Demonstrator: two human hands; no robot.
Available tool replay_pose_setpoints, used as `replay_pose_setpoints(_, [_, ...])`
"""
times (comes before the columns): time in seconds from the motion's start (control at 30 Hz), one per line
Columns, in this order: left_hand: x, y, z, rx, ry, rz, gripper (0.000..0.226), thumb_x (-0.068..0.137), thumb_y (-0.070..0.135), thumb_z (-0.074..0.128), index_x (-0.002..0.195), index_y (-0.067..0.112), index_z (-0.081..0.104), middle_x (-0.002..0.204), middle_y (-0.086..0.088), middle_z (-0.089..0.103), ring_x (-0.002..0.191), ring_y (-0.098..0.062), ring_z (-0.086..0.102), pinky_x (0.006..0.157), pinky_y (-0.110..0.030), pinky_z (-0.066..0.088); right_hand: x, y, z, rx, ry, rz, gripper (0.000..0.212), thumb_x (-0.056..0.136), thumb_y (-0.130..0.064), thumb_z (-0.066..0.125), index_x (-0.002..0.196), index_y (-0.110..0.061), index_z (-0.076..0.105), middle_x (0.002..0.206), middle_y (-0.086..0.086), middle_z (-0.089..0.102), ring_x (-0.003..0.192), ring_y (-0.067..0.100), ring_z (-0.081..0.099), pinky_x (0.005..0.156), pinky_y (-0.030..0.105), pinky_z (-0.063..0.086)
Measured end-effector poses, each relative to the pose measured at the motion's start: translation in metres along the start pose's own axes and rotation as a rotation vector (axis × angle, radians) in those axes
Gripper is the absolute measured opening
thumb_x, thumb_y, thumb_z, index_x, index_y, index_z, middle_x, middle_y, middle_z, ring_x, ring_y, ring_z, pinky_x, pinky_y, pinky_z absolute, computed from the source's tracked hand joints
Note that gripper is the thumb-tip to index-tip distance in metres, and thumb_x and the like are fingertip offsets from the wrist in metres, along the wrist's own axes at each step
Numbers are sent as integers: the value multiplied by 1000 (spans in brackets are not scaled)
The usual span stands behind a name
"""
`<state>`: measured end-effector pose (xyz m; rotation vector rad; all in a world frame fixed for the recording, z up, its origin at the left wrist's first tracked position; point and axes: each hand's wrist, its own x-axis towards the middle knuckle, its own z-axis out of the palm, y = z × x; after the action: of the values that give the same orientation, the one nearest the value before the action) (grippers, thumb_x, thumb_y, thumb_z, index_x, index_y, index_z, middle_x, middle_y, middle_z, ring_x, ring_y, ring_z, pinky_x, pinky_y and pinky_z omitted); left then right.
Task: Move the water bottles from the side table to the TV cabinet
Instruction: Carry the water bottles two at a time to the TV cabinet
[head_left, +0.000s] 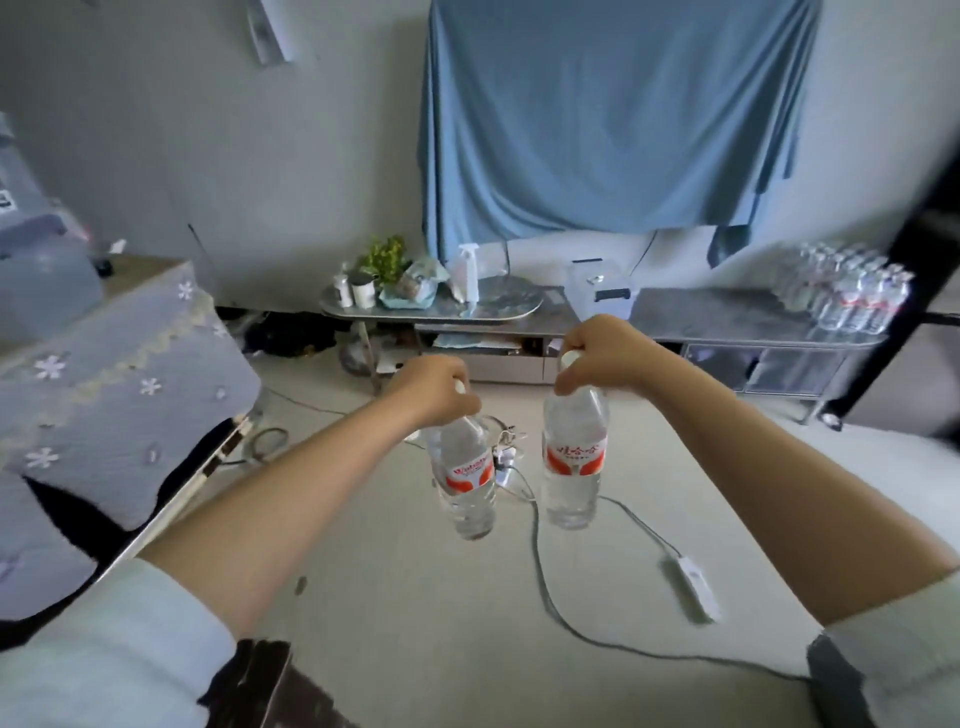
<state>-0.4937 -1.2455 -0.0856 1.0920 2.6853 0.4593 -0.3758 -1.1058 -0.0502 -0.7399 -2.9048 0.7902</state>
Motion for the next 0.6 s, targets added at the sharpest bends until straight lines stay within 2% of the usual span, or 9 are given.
replay_pose_setpoints(0.07, [32, 27, 6, 29, -55, 96, 10, 84, 24, 59, 90, 17, 62, 103, -6, 62, 96, -23, 56, 67, -25, 40, 13, 31, -14, 53, 29, 71, 29, 73, -10, 73, 98, 3, 67, 91, 13, 57, 83, 23, 51, 77, 35, 48])
replay_pose_setpoints(0.13, [67, 51, 12, 60, -99, 181, 14, 84, 23, 59, 94, 13, 64, 93, -2, 54, 87, -18, 49, 56, -23, 34, 33, 59, -24, 65, 45, 132, 29, 72, -10, 74, 97, 2, 66, 97, 18, 62, 83, 25, 54, 85, 41, 53])
replay_pose_setpoints(0.17, [87, 62, 15, 68, -123, 216, 17, 85, 23, 59, 97, 12, 64, 93, 0, 52, 87, -17, 47, 56, -24, 34, 45, 74, -29, 66, 47, 159, 29, 72, -10, 74, 97, 2, 66, 97, 18, 62, 84, 25, 55, 87, 43, 54])
replay_pose_setpoints(0.23, [126, 82, 21, 85, -158, 275, 17, 84, 24, 60, 97, 14, 64, 98, -3, 56, 92, -20, 52, 67, -25, 36, 71, 102, -41, 69, 47, 190, 29, 72, -9, 74, 98, 1, 66, 95, 11, 58, 86, 22, 54, 84, 36, 54])
replay_pose_setpoints(0.33, [185, 105, 23, 127, -197, 367, 22, 84, 24, 60, 102, 13, 64, 113, -6, 62, 106, -24, 56, 75, -30, 41, 112, 135, -63, 64, 55, 230, 29, 73, -9, 73, 100, 1, 67, 93, 6, 55, 85, 19, 51, 73, 27, 44])
replay_pose_setpoints(0.47, [265, 144, 23, 203, -241, 486, 20, 83, 21, 60, 100, 12, 64, 111, -7, 64, 104, -24, 57, 78, -31, 44, 164, 181, -96, 8, 61, 303, 30, 75, -11, 71, 103, -1, 66, 94, 6, 53, 84, 19, 50, 59, 19, 41])
replay_pose_setpoints(0.53, [299, 162, 22, 188, -232, 511, 19, 82, 21, 60, 99, 12, 64, 109, -6, 64, 99, -23, 57, 73, -29, 41, 183, 203, -111, -11, 94, 325, 28, 75, -10, 71, 102, -2, 67, 93, 5, 53, 85, 19, 49, 60, 19, 40])
replay_pose_setpoints(0.6, [338, 186, 25, 197, -242, 541, 21, 83, 22, 60, 101, 12, 63, 109, -5, 62, 102, -23, 56, 72, -26, 38, 204, 231, -129, -31, 134, 368, 26, 75, -10, 70, 100, -3, 67, 92, 3, 53, 86, 18, 48, 70, 24, 40])
